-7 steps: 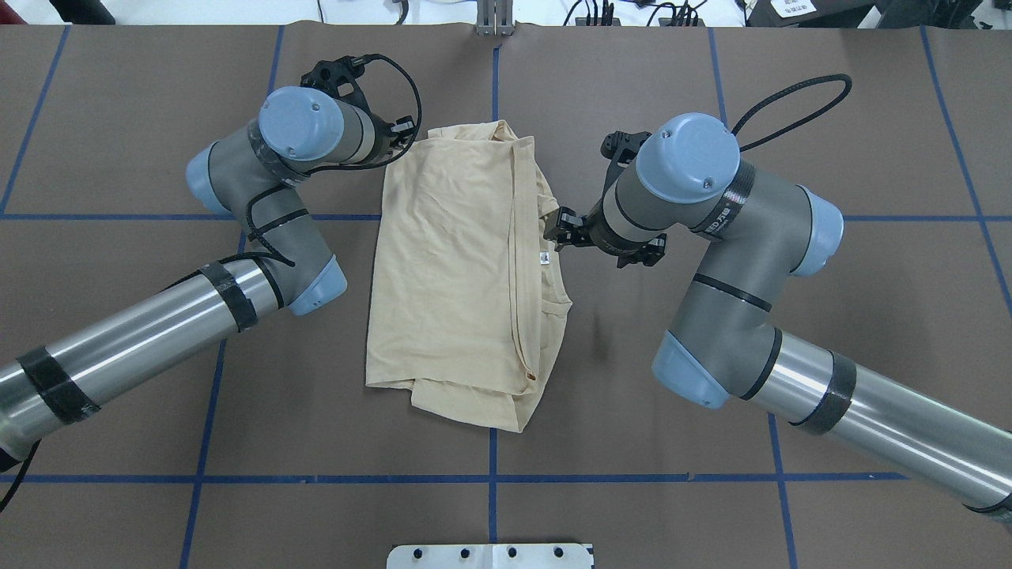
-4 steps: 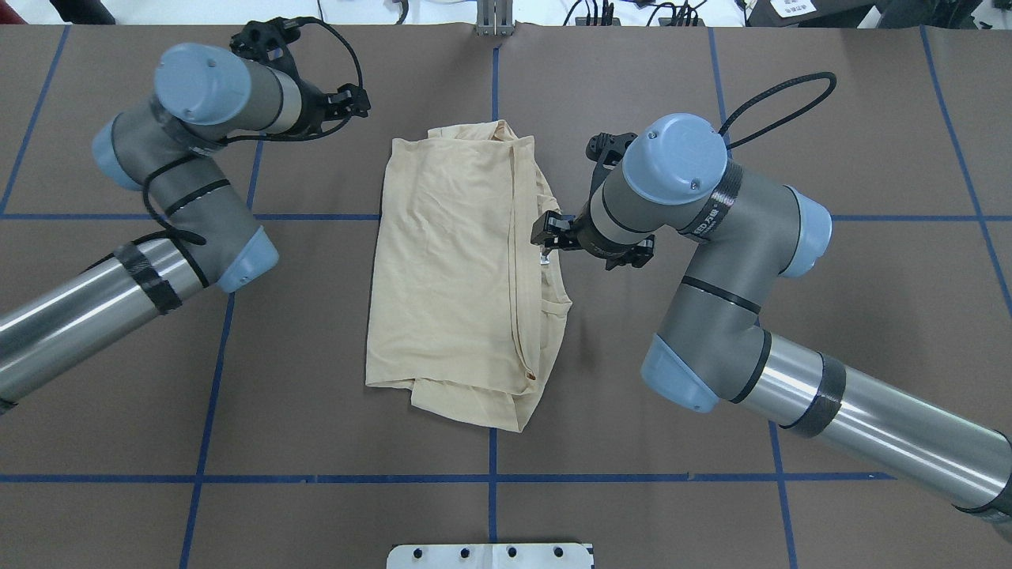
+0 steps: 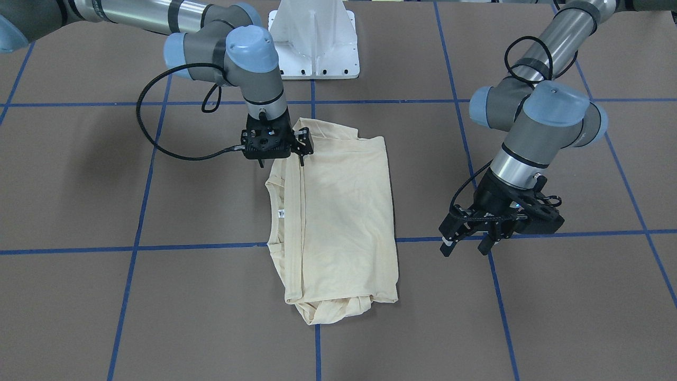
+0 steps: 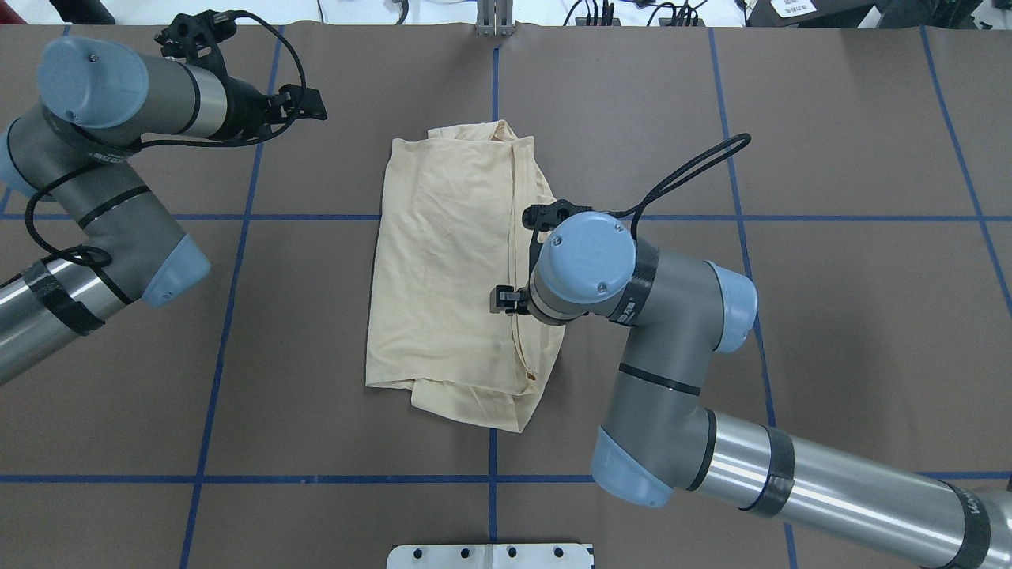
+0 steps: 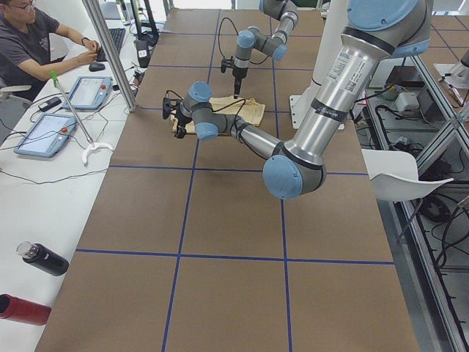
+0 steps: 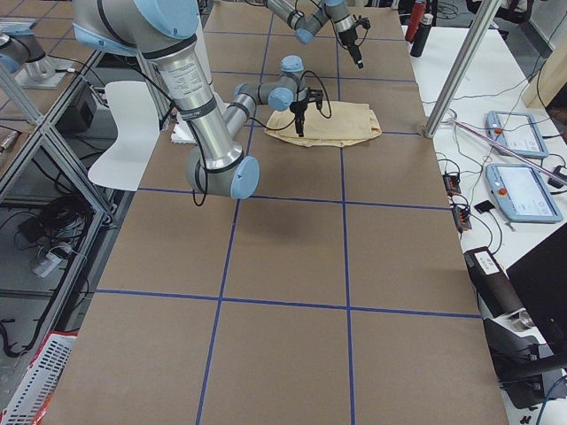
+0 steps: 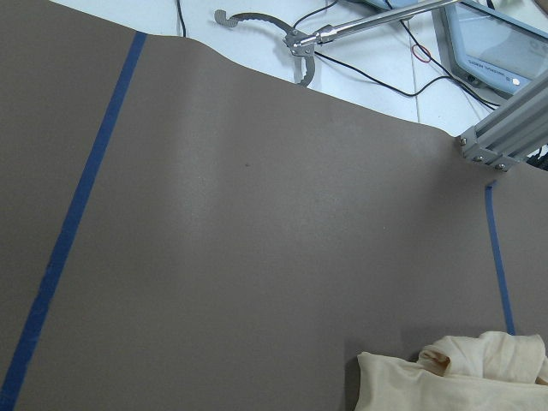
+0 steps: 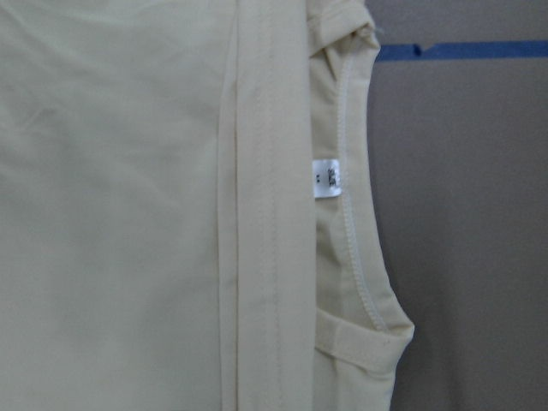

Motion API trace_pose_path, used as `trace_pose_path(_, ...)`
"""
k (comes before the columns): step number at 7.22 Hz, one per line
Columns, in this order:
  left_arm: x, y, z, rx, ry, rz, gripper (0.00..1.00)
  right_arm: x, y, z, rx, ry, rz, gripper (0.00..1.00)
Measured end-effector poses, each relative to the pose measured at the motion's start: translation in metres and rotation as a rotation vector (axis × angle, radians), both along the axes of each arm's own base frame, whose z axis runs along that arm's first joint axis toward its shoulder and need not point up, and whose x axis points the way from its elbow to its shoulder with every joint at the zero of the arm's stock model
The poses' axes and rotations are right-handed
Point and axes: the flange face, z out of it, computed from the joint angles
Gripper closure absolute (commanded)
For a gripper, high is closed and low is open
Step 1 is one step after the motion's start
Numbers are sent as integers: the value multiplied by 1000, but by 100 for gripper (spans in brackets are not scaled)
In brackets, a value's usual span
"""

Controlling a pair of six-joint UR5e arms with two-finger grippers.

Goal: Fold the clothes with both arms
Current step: 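Press the right gripper onto the folded shirt's side while the left gripper withdraws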

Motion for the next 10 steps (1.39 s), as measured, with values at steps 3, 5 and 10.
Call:
trace_pose_path(3,1,1,3,-4,-3,2,0,-24,30,11,52,120,-80,0)
trace_pose_path(5,1,1,3,-4,-4,3,0,-27,33,18,58,158,-104,0)
trace_pose_path(10,5,-1,13,-13,-12,3,0,-29,35,13,89,165,-147,0)
